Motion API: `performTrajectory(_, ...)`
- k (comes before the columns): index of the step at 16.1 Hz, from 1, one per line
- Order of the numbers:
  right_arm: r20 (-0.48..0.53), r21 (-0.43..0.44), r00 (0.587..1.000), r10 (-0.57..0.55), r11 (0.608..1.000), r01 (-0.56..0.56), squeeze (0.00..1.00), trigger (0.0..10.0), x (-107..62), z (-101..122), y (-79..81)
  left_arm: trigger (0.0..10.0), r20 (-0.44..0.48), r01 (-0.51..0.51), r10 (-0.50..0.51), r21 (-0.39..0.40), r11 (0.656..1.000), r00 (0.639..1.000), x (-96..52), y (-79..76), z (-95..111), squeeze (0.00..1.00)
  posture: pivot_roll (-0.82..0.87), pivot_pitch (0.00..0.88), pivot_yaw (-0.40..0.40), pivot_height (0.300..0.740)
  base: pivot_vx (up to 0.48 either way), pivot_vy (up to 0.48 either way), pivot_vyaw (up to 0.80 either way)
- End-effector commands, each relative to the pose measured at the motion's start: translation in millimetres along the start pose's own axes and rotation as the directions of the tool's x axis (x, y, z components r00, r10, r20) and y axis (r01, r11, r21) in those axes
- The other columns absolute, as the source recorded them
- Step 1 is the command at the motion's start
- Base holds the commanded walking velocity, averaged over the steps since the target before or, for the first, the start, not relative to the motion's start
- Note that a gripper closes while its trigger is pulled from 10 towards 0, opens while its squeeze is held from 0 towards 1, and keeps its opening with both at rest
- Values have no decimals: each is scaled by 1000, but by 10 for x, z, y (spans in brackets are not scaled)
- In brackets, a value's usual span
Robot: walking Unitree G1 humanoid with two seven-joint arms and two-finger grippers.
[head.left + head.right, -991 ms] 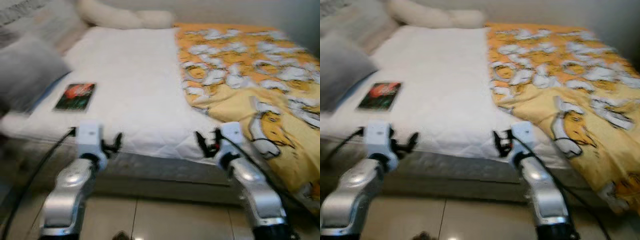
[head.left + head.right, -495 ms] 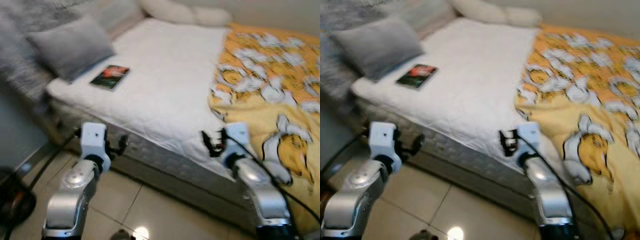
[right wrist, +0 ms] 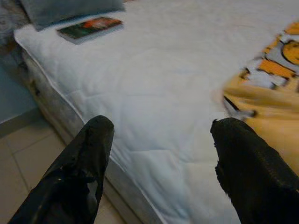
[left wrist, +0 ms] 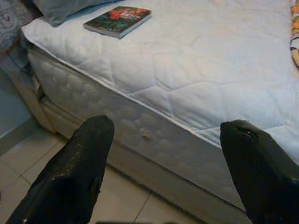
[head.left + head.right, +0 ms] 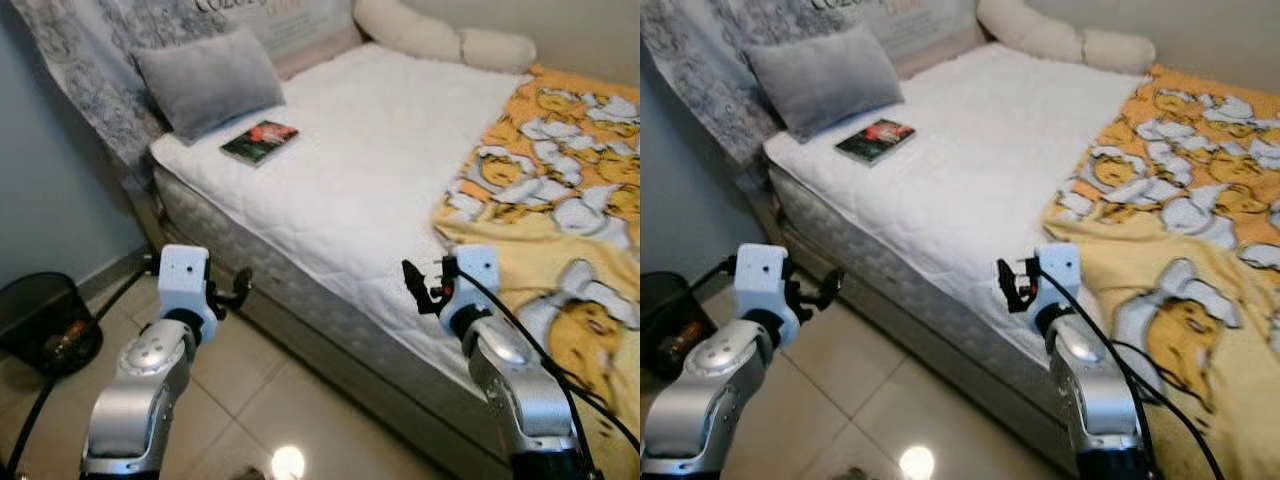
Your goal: Clean up the room
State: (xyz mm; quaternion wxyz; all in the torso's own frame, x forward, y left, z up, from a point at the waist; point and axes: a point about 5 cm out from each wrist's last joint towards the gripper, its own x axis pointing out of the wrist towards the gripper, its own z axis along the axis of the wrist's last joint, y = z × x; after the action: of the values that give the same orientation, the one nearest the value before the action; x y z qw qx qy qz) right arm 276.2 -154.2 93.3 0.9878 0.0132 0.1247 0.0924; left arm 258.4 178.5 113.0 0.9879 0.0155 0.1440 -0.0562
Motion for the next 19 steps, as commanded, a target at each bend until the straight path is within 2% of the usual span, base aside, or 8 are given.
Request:
performTrajectory(1,0,0,1000,18,1000,-18,0,10000,-2,10,46,10000,-17,-32,32,30,999,999,-20,97,-43,357,-63,0,0,740,0,-334,0)
performTrajectory(5,-4,-11,1000,19,1000,-19,0,10000,-14,-6,42,10000,-28,-47,49,63,997,998,-49,159,-83,357,-59,0,-2,740,0,-316,0)
performTrajectory(8,-26,23,1000,-4,1000,4,0,10000,-50,-102,34,10000,-15,-57,58,66,996,998,-76,196,-35,357,-51,0,4,740,0,-301,0)
performTrajectory(11,-22,14,1000,-6,1000,7,0,10000,-63,-95,28,10000,-41,-37,39,58,998,998,-107,174,-129,357,-61,0,5,740,0,-299,0)
performTrajectory(14,-32,18,999,-15,1000,15,0,10000,-71,-124,-12,10000,-38,-40,42,50,998,998,-115,134,-128,357,-43,0,-11,740,0,-300,0)
performTrajectory(16,-46,34,999,24,999,-22,0,10000,-47,-119,60,10000,-43,-33,35,41,999,998,-135,135,-128,357,-44,0,-19,740,0,-298,0)
performTrajectory(19,-47,42,999,18,999,-16,0,10000,-44,-125,21,10000,-37,-41,42,44,998,998,-137,145,-128,357,-42,0,-25,740,0,-298,0)
